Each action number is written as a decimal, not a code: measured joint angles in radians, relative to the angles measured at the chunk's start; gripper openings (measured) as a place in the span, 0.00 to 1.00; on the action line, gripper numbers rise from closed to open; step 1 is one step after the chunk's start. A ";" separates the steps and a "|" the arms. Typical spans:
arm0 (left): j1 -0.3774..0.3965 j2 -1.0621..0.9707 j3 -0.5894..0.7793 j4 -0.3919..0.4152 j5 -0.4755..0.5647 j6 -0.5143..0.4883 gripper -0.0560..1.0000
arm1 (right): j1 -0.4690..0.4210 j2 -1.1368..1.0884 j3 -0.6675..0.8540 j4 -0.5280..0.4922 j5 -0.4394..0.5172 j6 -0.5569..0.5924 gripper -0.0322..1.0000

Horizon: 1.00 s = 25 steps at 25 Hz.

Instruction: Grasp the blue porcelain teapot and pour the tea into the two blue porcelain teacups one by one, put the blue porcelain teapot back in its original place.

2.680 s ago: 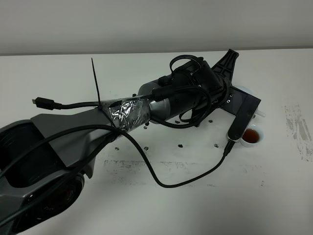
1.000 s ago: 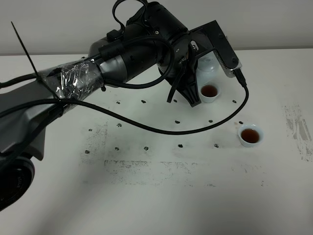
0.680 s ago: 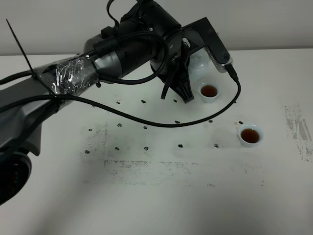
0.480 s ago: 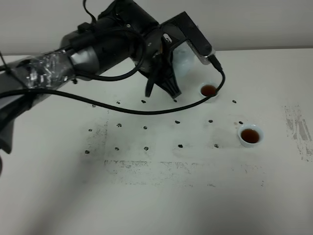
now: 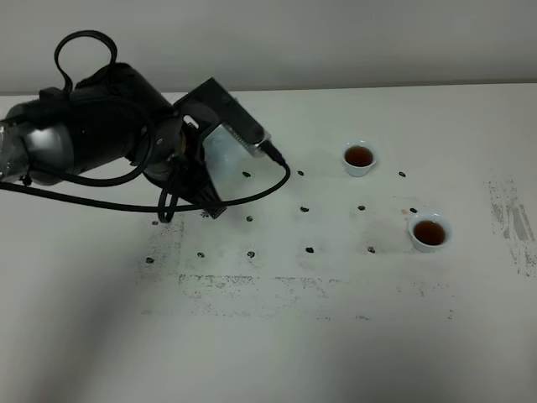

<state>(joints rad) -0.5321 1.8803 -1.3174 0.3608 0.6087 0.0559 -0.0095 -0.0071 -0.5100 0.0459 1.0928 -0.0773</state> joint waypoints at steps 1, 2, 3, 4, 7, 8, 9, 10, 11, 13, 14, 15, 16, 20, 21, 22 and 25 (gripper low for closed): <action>0.006 0.000 0.019 0.001 -0.005 -0.001 0.09 | 0.000 0.000 0.000 0.000 0.000 0.000 0.60; 0.009 -0.001 0.040 0.001 -0.011 -0.002 0.09 | 0.000 0.000 0.000 0.000 0.000 0.000 0.60; 0.011 -0.001 0.059 0.002 -0.024 -0.003 0.09 | 0.000 0.000 0.000 -0.001 0.000 0.000 0.60; 0.011 -0.002 0.075 0.002 -0.038 -0.003 0.09 | 0.000 0.000 0.000 -0.001 0.000 0.000 0.60; 0.011 -0.003 0.125 0.002 -0.098 -0.014 0.09 | 0.000 0.000 0.000 -0.001 0.000 0.000 0.60; 0.011 -0.003 0.135 0.002 -0.118 -0.025 0.09 | 0.000 0.000 0.000 -0.001 0.000 0.000 0.60; 0.013 -0.003 0.145 0.002 -0.131 -0.035 0.09 | 0.000 0.000 0.000 -0.001 0.000 0.000 0.60; 0.017 -0.003 0.150 0.001 -0.142 -0.046 0.09 | 0.000 0.000 0.000 -0.001 0.000 0.000 0.60; 0.022 -0.003 0.152 0.001 -0.149 -0.056 0.09 | 0.000 0.000 0.000 -0.001 0.000 0.000 0.60; 0.033 -0.003 0.153 0.003 -0.147 -0.075 0.09 | 0.000 0.000 0.000 -0.002 0.000 0.000 0.60; 0.041 -0.003 0.153 0.003 -0.146 -0.080 0.09 | 0.000 0.000 0.000 -0.002 0.000 0.000 0.60; 0.048 -0.003 0.153 0.003 -0.142 -0.083 0.09 | 0.000 0.000 0.000 -0.002 0.000 0.000 0.60; 0.057 -0.003 0.154 0.003 -0.135 -0.087 0.09 | 0.000 0.000 0.000 -0.002 0.000 0.000 0.60; 0.095 -0.006 0.203 0.003 -0.144 -0.114 0.09 | 0.000 0.000 0.000 -0.002 0.000 0.000 0.60; 0.105 -0.009 0.225 0.003 -0.156 -0.124 0.09 | 0.000 0.000 0.000 -0.002 0.000 0.000 0.60; 0.114 -0.014 0.244 0.003 -0.168 -0.129 0.09 | 0.000 0.000 0.000 -0.002 0.000 0.000 0.60; 0.131 -0.030 0.302 0.004 -0.209 -0.137 0.09 | 0.000 0.000 0.000 -0.002 0.000 0.000 0.60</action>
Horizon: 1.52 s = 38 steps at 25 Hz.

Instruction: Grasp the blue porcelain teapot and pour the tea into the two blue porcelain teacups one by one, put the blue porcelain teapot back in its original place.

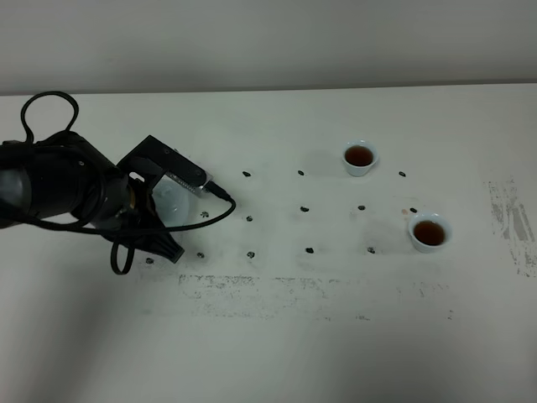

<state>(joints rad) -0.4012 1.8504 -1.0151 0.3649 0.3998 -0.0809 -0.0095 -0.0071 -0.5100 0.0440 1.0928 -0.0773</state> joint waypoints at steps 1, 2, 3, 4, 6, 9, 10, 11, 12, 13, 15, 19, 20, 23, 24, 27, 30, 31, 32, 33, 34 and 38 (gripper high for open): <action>0.004 -0.002 0.007 0.000 -0.011 -0.002 0.09 | 0.000 0.000 0.000 0.000 0.000 0.000 0.60; 0.006 -0.005 0.013 -0.001 -0.022 -0.002 0.09 | 0.000 0.000 0.000 0.001 0.000 0.000 0.60; 0.010 -0.006 0.017 -0.001 -0.031 -0.003 0.09 | 0.000 0.000 0.000 0.001 0.000 0.000 0.60; 0.016 -0.006 0.021 -0.001 -0.039 -0.003 0.09 | 0.000 0.000 0.000 0.001 0.000 0.000 0.60; 0.018 -0.006 0.028 0.002 -0.046 -0.004 0.09 | 0.000 0.000 0.000 0.001 0.000 0.000 0.60; 0.020 -0.006 0.038 0.004 -0.056 -0.005 0.09 | 0.000 0.000 0.000 0.001 0.000 0.000 0.60; 0.026 -0.006 0.040 0.002 -0.062 -0.005 0.09 | 0.000 0.000 0.000 0.000 0.000 0.000 0.60; 0.033 -0.006 0.041 0.001 -0.067 -0.006 0.09 | 0.000 0.000 0.000 0.000 0.000 0.000 0.60; 0.039 -0.007 0.046 0.001 -0.076 -0.006 0.09 | 0.000 0.000 0.000 0.000 0.000 0.000 0.60; 0.047 -0.008 0.052 0.001 -0.085 -0.006 0.09 | 0.000 0.000 0.000 0.000 0.000 0.000 0.60; 0.061 -0.010 0.068 0.000 -0.108 -0.008 0.09 | 0.000 0.000 0.000 0.000 0.000 0.000 0.60; 0.085 -0.018 0.109 0.000 -0.165 -0.010 0.09 | 0.000 0.000 0.000 0.000 0.000 0.000 0.60; 0.086 -0.019 0.116 0.000 -0.174 -0.011 0.09 | 0.000 0.000 0.000 0.000 0.000 0.000 0.60; 0.091 -0.020 0.121 0.000 -0.184 -0.012 0.09 | 0.000 0.000 0.000 0.000 0.000 0.000 0.60; 0.093 -0.020 0.122 0.000 -0.185 -0.012 0.09 | 0.000 0.000 0.000 0.001 0.000 0.000 0.60; 0.093 -0.020 0.122 0.000 -0.186 -0.012 0.09 | 0.000 0.000 0.000 0.001 0.000 0.000 0.60; 0.095 -0.020 0.122 -0.001 -0.186 -0.012 0.09 | 0.000 0.000 0.000 0.001 0.000 0.000 0.60; 0.095 -0.020 0.122 -0.001 -0.186 -0.012 0.09 | 0.000 0.000 0.000 0.001 0.000 0.000 0.60; 0.095 -0.020 0.122 -0.001 -0.186 -0.012 0.09 | 0.000 0.000 0.000 0.001 0.000 0.000 0.60; 0.095 -0.020 0.122 -0.001 -0.186 -0.012 0.09 | 0.000 0.000 0.000 0.001 0.000 0.000 0.60; 0.095 -0.020 0.122 -0.001 -0.185 -0.012 0.10 | 0.000 0.000 0.000 0.001 0.000 0.000 0.60; 0.096 -0.016 0.130 0.000 -0.152 -0.012 0.17 | 0.000 0.000 0.000 0.002 0.000 0.000 0.60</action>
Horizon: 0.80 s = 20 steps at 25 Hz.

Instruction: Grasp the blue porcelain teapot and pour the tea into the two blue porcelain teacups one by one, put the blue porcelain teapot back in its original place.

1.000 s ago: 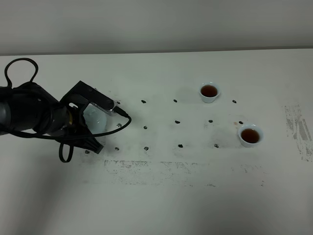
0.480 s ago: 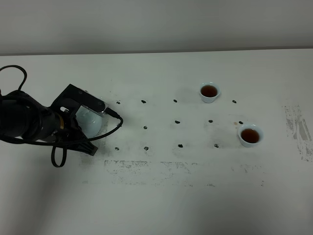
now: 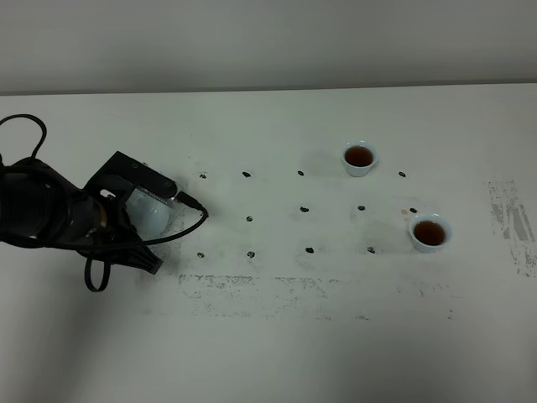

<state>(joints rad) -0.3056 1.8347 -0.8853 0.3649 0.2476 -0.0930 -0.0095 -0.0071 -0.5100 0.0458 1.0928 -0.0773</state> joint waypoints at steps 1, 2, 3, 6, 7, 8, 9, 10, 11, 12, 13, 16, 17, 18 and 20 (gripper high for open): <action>0.000 0.000 0.000 0.000 0.003 0.000 0.19 | 0.000 0.000 0.000 0.000 0.000 0.000 0.60; 0.000 0.000 0.000 0.000 0.003 0.000 0.21 | 0.000 0.000 0.000 0.000 0.000 0.000 0.60; 0.000 0.000 0.000 0.000 0.003 0.000 0.22 | 0.000 0.000 0.000 0.000 0.000 0.000 0.60; 0.000 0.000 0.000 0.000 0.005 0.000 0.26 | 0.000 0.000 0.000 0.000 0.000 0.000 0.60; 0.000 0.000 0.000 -0.001 0.005 0.000 0.27 | 0.000 0.000 0.000 0.000 0.000 0.000 0.60; 0.000 0.000 0.000 -0.001 0.005 0.000 0.28 | 0.000 0.000 0.000 0.000 0.000 0.000 0.60; 0.000 0.000 0.000 -0.001 0.005 0.000 0.28 | 0.000 0.000 0.000 0.000 0.000 0.000 0.60; 0.000 0.000 0.000 -0.001 0.005 0.000 0.29 | 0.000 0.000 0.000 0.000 0.000 0.000 0.60; 0.000 0.000 0.000 -0.001 0.005 0.000 0.29 | 0.000 0.000 0.000 0.000 0.000 0.000 0.60; 0.000 0.000 0.000 -0.002 0.005 0.000 0.29 | 0.000 0.000 0.000 0.000 0.000 0.000 0.60; 0.000 0.000 0.000 -0.003 0.007 0.000 0.29 | 0.000 0.000 0.000 0.000 0.000 0.000 0.60; 0.000 0.000 0.000 -0.029 0.034 0.000 0.30 | 0.000 0.000 0.000 0.000 0.000 0.000 0.60; 0.000 0.000 0.000 -0.040 0.053 0.000 0.30 | 0.000 0.000 0.000 0.000 0.000 0.000 0.60; 0.000 0.000 0.000 -0.050 0.075 0.000 0.30 | 0.000 0.000 0.000 0.000 0.000 0.000 0.60; 0.000 0.000 0.000 -0.076 0.127 0.003 0.30 | 0.000 0.000 0.000 0.000 0.000 0.000 0.60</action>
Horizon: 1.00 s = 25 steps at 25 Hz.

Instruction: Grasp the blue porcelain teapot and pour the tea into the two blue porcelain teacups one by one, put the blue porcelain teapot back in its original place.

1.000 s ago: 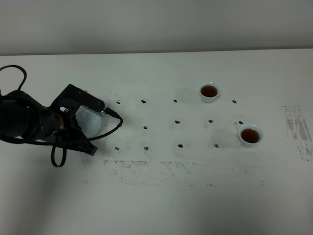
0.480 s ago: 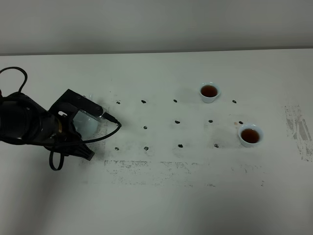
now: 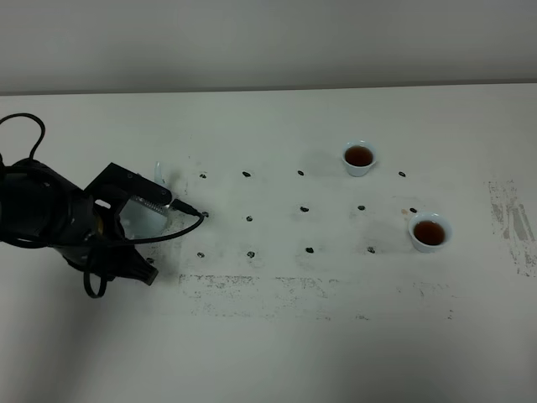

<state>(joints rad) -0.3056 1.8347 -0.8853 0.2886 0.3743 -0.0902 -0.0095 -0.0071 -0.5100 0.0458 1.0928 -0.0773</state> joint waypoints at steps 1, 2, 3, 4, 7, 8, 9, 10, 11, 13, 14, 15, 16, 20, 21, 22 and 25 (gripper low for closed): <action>0.000 0.000 0.000 -0.016 0.021 0.005 0.30 | 0.000 0.000 0.000 0.000 0.000 0.000 0.60; 0.000 0.000 0.000 -0.037 0.044 0.013 0.31 | 0.000 0.000 0.000 0.000 0.000 0.000 0.60; 0.000 -0.001 0.000 -0.069 0.067 0.022 0.31 | 0.000 0.000 0.000 0.000 0.000 0.000 0.60; 0.000 -0.006 0.000 -0.104 0.088 0.043 0.31 | 0.000 0.000 0.000 0.000 0.000 0.000 0.60; 0.000 -0.041 0.000 -0.254 0.148 0.164 0.31 | 0.000 0.000 0.000 0.000 0.000 0.000 0.60; 0.000 -0.062 0.000 -0.306 0.169 0.222 0.31 | 0.000 0.000 0.000 0.000 0.000 0.000 0.60; 0.000 -0.088 0.000 -0.354 0.186 0.279 0.32 | 0.000 0.000 0.000 0.000 0.000 0.000 0.60; 0.001 -0.113 0.000 -0.396 0.204 0.332 0.32 | 0.000 0.000 0.000 0.000 0.000 0.000 0.60; 0.001 -0.148 0.000 -0.422 0.220 0.368 0.32 | 0.000 0.000 0.000 0.000 0.000 0.000 0.60; 0.001 -0.231 0.000 -0.452 0.245 0.419 0.32 | 0.000 0.000 0.000 0.000 0.000 0.000 0.60; 0.001 -0.271 0.000 -0.456 0.256 0.428 0.32 | 0.000 0.000 0.000 0.000 0.000 0.000 0.60; 0.001 -0.319 0.000 -0.458 0.266 0.434 0.32 | 0.000 0.000 0.000 0.000 0.000 0.000 0.60; 0.001 -0.370 0.000 -0.458 0.272 0.436 0.32 | 0.000 0.000 0.000 0.000 0.000 0.000 0.60; 0.045 -0.571 0.001 -0.445 0.311 0.439 0.32 | 0.000 0.000 0.000 0.000 0.000 0.000 0.60; 0.067 -0.611 0.001 -0.427 0.330 0.439 0.32 | 0.000 0.000 0.000 0.000 0.000 0.000 0.60; 0.086 -0.654 0.001 -0.408 0.359 0.434 0.32 | 0.000 0.000 0.000 0.000 0.000 0.000 0.60; 0.163 -0.756 0.001 -0.340 0.458 0.408 0.33 | 0.000 0.000 0.000 0.000 0.000 0.000 0.60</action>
<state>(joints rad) -0.1425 1.0782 -0.8842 -0.0515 0.8319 0.3179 -0.0095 -0.0071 -0.5100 0.0458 1.0928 -0.0773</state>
